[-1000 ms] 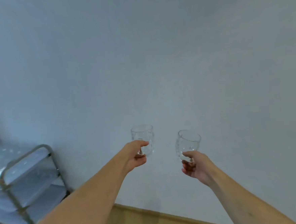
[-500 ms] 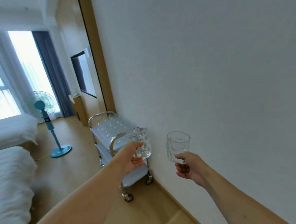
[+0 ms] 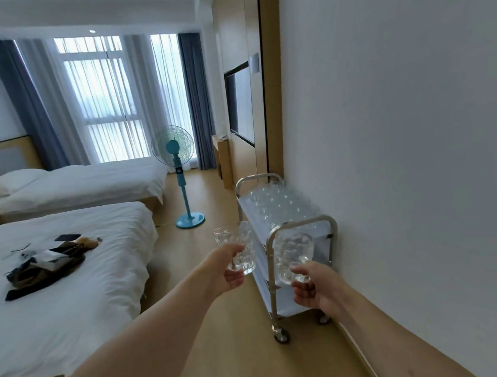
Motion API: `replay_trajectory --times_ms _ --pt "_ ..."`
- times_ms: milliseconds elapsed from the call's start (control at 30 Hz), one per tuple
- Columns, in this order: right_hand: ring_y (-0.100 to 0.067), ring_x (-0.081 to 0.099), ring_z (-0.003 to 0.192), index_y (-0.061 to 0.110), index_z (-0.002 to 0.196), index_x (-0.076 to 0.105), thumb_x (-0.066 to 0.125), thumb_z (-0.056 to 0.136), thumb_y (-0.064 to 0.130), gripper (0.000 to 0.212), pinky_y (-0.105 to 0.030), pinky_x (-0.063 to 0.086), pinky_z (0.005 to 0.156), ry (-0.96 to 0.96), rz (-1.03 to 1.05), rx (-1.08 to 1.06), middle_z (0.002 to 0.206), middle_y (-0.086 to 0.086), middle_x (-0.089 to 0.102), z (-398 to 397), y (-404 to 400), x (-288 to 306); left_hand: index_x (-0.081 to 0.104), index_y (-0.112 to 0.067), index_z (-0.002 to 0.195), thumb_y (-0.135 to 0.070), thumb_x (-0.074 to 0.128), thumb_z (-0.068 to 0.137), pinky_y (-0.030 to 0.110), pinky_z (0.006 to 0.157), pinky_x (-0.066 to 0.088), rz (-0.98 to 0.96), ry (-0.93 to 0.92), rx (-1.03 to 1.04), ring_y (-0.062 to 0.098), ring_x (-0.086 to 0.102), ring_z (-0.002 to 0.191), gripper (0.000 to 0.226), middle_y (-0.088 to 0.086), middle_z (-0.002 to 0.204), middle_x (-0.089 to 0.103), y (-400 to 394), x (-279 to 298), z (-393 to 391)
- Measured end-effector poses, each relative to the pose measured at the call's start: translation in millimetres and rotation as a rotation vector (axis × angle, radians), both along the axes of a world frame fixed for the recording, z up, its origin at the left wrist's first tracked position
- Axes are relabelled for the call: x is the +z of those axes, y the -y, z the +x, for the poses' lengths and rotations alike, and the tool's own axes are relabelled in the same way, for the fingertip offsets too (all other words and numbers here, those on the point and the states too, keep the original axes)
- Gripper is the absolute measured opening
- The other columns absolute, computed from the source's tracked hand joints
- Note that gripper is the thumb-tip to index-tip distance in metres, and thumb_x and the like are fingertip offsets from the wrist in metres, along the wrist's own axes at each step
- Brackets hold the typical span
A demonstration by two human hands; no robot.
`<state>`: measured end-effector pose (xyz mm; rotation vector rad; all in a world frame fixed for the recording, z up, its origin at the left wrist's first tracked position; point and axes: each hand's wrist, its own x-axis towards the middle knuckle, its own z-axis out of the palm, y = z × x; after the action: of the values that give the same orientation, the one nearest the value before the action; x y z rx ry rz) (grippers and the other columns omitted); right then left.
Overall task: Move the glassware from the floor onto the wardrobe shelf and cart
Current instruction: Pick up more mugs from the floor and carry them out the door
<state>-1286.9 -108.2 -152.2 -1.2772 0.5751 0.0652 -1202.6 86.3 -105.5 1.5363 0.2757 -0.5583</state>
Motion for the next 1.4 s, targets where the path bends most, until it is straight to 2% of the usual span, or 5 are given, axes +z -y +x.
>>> replay_trajectory --times_ms 133,333,533,1000,1400 --pt "-0.02 0.059 0.068 0.009 0.114 0.061 0.068 0.089 0.017 0.027 -0.038 0.06 0.073 0.024 -0.042 0.028 0.08 -0.01 0.062 85.0 -19.3 -3.7 0.054 -0.009 0.101 -0.026 0.069 0.092 0.04 0.09 0.054 -0.021 0.014 0.022 0.028 0.054 0.079 0.024 0.019 0.09 0.053 -18.2 -5.8 86.6" --pt "-0.019 0.056 0.064 0.003 0.117 0.059 0.065 0.091 0.013 0.029 -0.035 0.057 0.064 0.03 -0.033 0.032 0.076 -0.011 0.057 223.6 -43.4 -1.6 0.054 -0.007 0.116 -0.027 0.069 0.092 0.04 0.089 0.056 -0.03 0.001 -0.012 0.025 0.053 0.074 0.035 0.018 0.087 0.053 -31.3 -13.9 218.3" --pt "-0.022 0.057 0.063 0.002 0.117 0.061 0.067 0.088 0.013 0.032 -0.038 0.058 0.068 -0.004 -0.001 0.003 0.072 -0.011 0.059 340.9 -46.8 -7.8 0.054 -0.008 0.118 -0.029 0.07 0.091 0.036 0.081 0.055 -0.016 0.004 -0.036 0.024 0.053 0.07 0.037 0.018 0.09 0.055 -34.6 -17.4 338.7" --pt "-0.018 0.054 0.057 0.006 0.108 0.061 0.066 0.09 0.01 0.019 -0.037 0.055 0.065 -0.106 0.068 0.029 0.069 -0.011 0.058 590.3 12.5 -59.7 0.054 -0.007 0.124 -0.029 0.071 0.09 0.039 0.08 0.058 0.063 -0.098 0.035 0.028 0.057 0.078 0.044 0.021 0.094 0.057 17.2 -73.4 586.0" --pt "-0.018 0.054 0.056 0.005 0.112 0.061 0.068 0.089 0.014 0.026 -0.034 0.055 0.062 -0.257 0.087 0.023 0.066 -0.009 0.056 769.6 43.0 -118.8 0.06 -0.008 0.106 -0.041 0.069 0.093 0.038 0.077 0.058 0.071 -0.218 -0.005 0.029 0.058 0.082 0.036 0.02 0.096 0.059 42.2 -138.4 764.4"
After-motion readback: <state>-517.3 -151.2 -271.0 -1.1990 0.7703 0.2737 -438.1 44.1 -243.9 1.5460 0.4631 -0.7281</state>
